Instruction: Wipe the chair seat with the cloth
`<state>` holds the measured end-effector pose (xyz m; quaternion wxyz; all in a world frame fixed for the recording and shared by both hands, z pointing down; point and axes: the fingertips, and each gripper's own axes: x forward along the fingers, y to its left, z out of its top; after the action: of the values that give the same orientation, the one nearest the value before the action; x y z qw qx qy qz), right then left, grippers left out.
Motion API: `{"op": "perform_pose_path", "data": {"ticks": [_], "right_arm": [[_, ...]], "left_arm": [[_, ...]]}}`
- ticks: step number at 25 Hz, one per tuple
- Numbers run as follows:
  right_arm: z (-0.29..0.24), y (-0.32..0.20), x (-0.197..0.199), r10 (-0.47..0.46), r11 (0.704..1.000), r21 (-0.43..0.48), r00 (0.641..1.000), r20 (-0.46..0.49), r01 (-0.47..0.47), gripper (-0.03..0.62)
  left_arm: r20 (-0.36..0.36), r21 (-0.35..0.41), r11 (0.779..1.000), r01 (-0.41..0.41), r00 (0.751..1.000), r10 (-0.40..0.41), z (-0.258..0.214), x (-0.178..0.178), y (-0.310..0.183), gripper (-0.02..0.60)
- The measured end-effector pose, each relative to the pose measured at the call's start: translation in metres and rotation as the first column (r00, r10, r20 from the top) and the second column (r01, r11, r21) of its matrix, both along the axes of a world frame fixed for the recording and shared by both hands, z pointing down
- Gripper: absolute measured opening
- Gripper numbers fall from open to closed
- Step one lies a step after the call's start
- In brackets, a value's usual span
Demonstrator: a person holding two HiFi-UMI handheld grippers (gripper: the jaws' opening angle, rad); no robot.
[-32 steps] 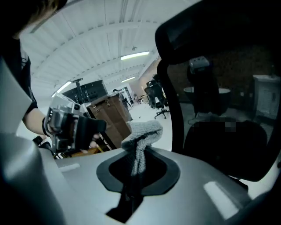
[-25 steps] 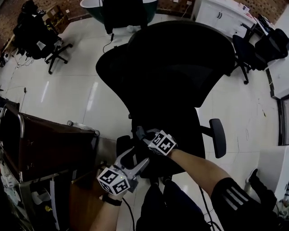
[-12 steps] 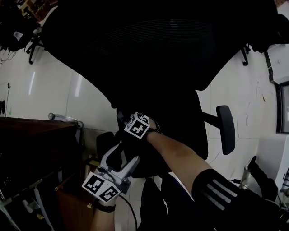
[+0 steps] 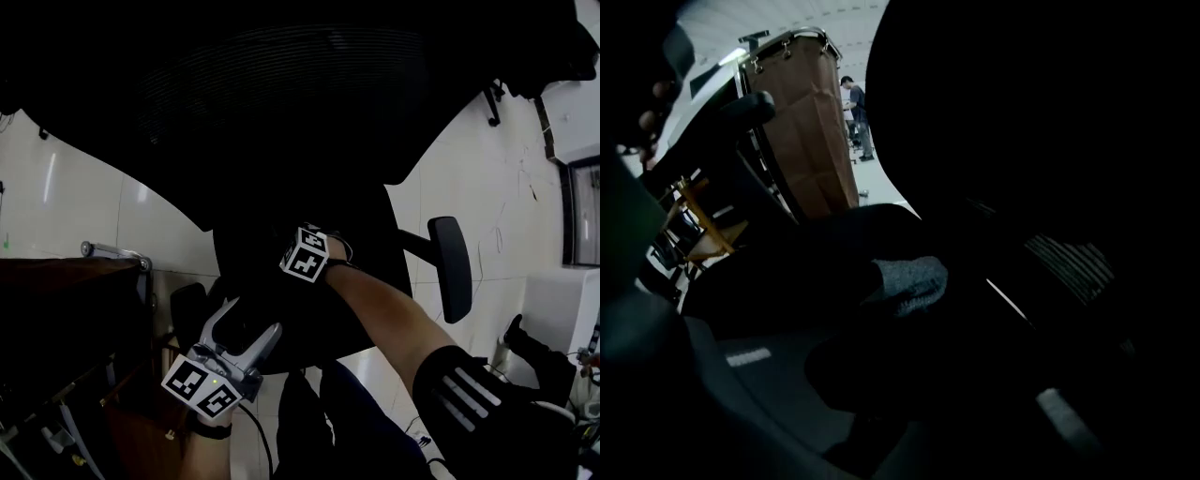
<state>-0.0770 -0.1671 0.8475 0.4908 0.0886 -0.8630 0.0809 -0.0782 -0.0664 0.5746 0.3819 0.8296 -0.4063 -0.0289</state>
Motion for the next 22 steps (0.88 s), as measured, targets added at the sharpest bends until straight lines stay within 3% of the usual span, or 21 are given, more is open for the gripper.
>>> {"op": "perform_pose_path", "data": {"ticks": [4, 8, 13, 15, 17, 22], "right_arm": [[0.007, -0.017, 0.094, 0.039, 0.999, 0.022, 0.993, -0.111, -0.036, 0.029], [-0.002, -0.046, 0.172, 0.167, 0.986, 0.059, 0.966, -0.197, -0.159, 0.029], [-0.012, -0.072, 0.22, 0.296, 0.954, 0.123, 0.911, -0.286, -0.272, 0.029], [-0.017, -0.073, 0.218, 0.311, 0.949, 0.13, 0.908, -0.28, -0.286, 0.029], [-0.025, -0.064, 0.193, 0.295, 0.955, 0.103, 0.931, -0.217, -0.278, 0.029], [-0.039, 0.002, 0.058, 0.166, 0.986, -0.025, 0.986, -0.002, -0.166, 0.029]], "left_arm": [[-0.02, 0.003, 1.0, -0.028, 0.999, 0.028, -0.005, 0.018, -0.004, 0.331], [-0.026, -0.003, 0.999, -0.045, 0.999, 0.045, -0.008, 0.025, -0.002, 0.332], [-0.006, -0.011, 0.999, -0.042, 0.999, 0.041, -0.009, 0.019, 0.008, 0.332], [-0.002, -0.015, 0.999, -0.039, 0.999, 0.039, -0.008, 0.017, 0.012, 0.331], [0.002, -0.016, 0.999, -0.037, 0.999, 0.037, -0.008, 0.014, 0.016, 0.332], [0.013, -0.025, 1.0, -0.013, 1.0, 0.014, -0.007, 0.004, 0.025, 0.332]]}}
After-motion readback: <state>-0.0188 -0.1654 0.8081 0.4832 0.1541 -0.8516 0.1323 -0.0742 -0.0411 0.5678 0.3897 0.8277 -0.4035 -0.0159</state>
